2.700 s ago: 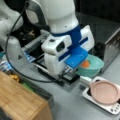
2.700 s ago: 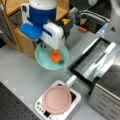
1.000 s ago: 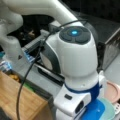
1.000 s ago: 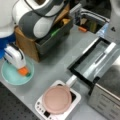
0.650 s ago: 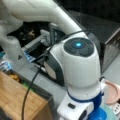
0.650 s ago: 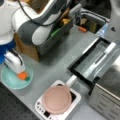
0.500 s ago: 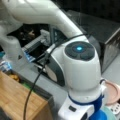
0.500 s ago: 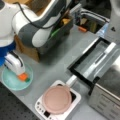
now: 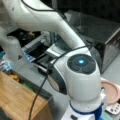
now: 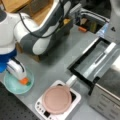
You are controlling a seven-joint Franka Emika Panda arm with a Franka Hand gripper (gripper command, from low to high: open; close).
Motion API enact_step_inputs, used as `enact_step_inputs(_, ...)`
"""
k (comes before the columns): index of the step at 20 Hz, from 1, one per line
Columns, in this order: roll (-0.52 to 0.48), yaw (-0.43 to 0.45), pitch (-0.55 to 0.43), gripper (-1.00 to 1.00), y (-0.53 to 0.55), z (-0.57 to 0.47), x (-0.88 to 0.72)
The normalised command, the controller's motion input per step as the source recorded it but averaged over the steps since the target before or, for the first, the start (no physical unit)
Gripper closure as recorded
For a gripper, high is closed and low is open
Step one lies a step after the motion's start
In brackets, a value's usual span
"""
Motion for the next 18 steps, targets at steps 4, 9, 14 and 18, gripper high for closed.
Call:
enact_step_inputs(4, -0.163, 0.109, 0.076, 1.0, -0.27, -0.12, 0.16)
enact_step_inputs(9, -0.167, 0.128, 0.093, 1.0, -0.18, -0.07, 0.18)
enact_step_inputs(14, -0.121, 0.137, 0.084, 1.0, -0.11, 0.0, 0.15)
enact_step_inputs(18, -0.116, 0.122, 0.086, 1.0, -0.07, 0.05, 0.09)
